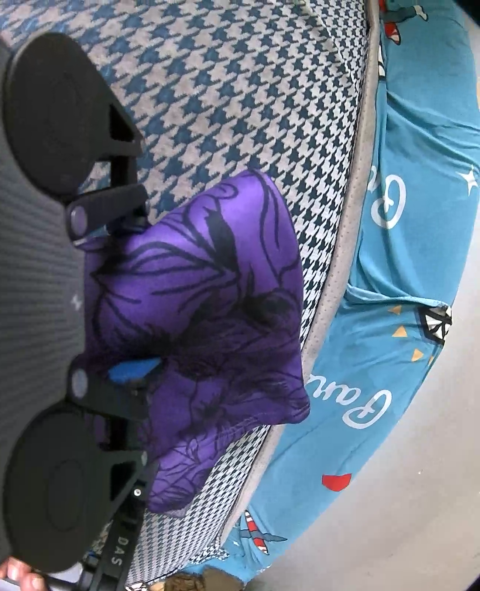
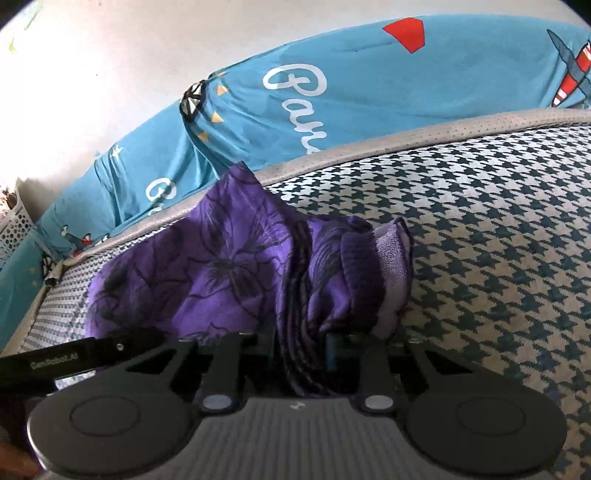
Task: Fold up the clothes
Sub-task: 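Close both grippers on the purple bundle's edge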
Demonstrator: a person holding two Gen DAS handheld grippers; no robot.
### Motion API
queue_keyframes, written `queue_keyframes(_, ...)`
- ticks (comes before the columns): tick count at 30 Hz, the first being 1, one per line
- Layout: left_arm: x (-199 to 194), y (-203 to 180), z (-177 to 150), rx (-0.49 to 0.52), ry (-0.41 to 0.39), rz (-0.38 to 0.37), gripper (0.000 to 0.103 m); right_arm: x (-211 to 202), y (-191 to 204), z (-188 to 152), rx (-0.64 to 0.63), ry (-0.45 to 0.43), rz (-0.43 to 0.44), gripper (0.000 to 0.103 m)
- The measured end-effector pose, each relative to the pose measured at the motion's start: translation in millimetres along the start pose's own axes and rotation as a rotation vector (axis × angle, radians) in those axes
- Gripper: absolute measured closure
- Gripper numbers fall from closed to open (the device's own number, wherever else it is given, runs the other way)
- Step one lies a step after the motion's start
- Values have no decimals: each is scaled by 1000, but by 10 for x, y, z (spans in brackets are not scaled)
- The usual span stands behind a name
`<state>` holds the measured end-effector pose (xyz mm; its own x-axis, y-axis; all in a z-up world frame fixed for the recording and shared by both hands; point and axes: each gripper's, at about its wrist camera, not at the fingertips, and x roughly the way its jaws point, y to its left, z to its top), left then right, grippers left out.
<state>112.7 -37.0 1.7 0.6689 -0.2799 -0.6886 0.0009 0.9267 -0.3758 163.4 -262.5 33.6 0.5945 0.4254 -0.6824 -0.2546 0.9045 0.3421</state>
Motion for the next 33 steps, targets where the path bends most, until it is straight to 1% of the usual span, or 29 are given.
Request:
queue_keyframes(3,4,24,-16,-10,1,-6,45,-44,42,11,-31,-24,-5,79)
queue_keyframes(5,33,35,-30,-15,9,-15,39,-37,12,23,-32,-36,-28,79)
queue_keyframes(6,47,41,-37,-17,12,-20,37,-18,-17,27,-19,-33,-36,79)
queue_keyframes(8,77,54,-52,-24,21,-30,23,32,-57,23,-11,-19,-46,78)
queue_keyframes(9,93,66,-62,-34,28,-41,21,60,-71,17,-11,-9,-49,75)
queue_keyframes(11,138,92,-80,-53,42,-61,17,112,-101,7,-4,8,-54,71)
queue_keyframes(13,179,108,-95,-61,47,-74,12,148,-151,15,16,17,-56,58)
queue_keyframes(15,204,102,-102,-54,37,-82,8,177,-208,23,45,23,-48,52)
queue_keyframes(18,253,62,-117,-35,32,-90,0,217,-283,17,93,31,-21,47)
queue_keyframes(20,287,20,-120,-17,28,-84,0,240,-312,14,113,33,-9,44)
queue_keyframes(23,328,-24,-112,-1,23,-75,0,272,-257,18,85,28,-22,41)
queue_keyframes(24,341,-29,-112,-1,21,-73,0,285,-241,17,72,23,-26,40)
queue_keyframes(26,353,-49,-117,8,17,-65,1,307,-206,-4,43,11,-37,42)
queue_keyframes(27,356,-65,-122,16,12,-60,3,315,-190,-9,26,4,-39,50)
queue_keyframes(28,351,-83,-133,26,3,-54,12,321,-177,-13,10,-2,-37,65)
queue_keyframes(29,334,-92,-140,31,-7,-48,20,330,-168,-15,5,-4,-28,71)
queue_keyframes(30,318,-102,-146,37,-18,-41,24,331,-144,-18,-4,-6,-28,74)
queue_keyframes(32,275,-90,-151,27,-43,-39,43,323,-76,-24,-34,-14,-41,78)
queue_keyframes(33,245,-76,-145,18,-55,-40,47,312,-33,-31,-57,-23,-50,79)
